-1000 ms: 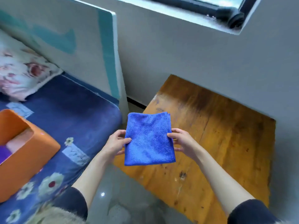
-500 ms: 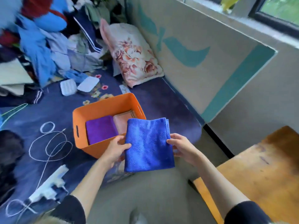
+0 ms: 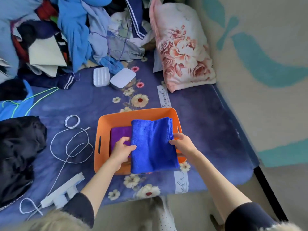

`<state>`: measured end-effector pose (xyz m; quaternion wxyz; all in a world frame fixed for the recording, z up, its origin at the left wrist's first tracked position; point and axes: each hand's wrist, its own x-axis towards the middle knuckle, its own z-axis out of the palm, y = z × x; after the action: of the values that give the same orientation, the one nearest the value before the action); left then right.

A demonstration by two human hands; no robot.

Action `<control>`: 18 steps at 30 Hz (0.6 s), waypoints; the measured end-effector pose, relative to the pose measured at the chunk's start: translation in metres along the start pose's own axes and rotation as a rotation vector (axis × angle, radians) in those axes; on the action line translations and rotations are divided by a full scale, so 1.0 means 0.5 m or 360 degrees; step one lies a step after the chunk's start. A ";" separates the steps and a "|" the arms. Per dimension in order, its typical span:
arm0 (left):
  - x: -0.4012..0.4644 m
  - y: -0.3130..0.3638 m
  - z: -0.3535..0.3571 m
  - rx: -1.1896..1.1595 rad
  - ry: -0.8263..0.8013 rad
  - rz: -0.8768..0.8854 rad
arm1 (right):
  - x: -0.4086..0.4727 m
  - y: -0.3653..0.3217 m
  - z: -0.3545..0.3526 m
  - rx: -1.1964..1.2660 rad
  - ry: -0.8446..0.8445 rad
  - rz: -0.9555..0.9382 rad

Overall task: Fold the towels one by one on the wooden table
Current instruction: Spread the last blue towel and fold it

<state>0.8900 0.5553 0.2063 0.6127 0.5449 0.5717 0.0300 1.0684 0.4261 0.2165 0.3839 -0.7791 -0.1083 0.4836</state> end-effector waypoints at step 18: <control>0.341 -0.107 0.120 0.0017 -0.0056 -0.0348 | 0.319 0.029 0.088 -0.0822 0.0269 0.0268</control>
<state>0.9615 0.6080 0.0402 0.6193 0.4831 0.6169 -0.0497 1.1098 0.5242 0.0890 0.1390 -0.8949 -0.1305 0.4036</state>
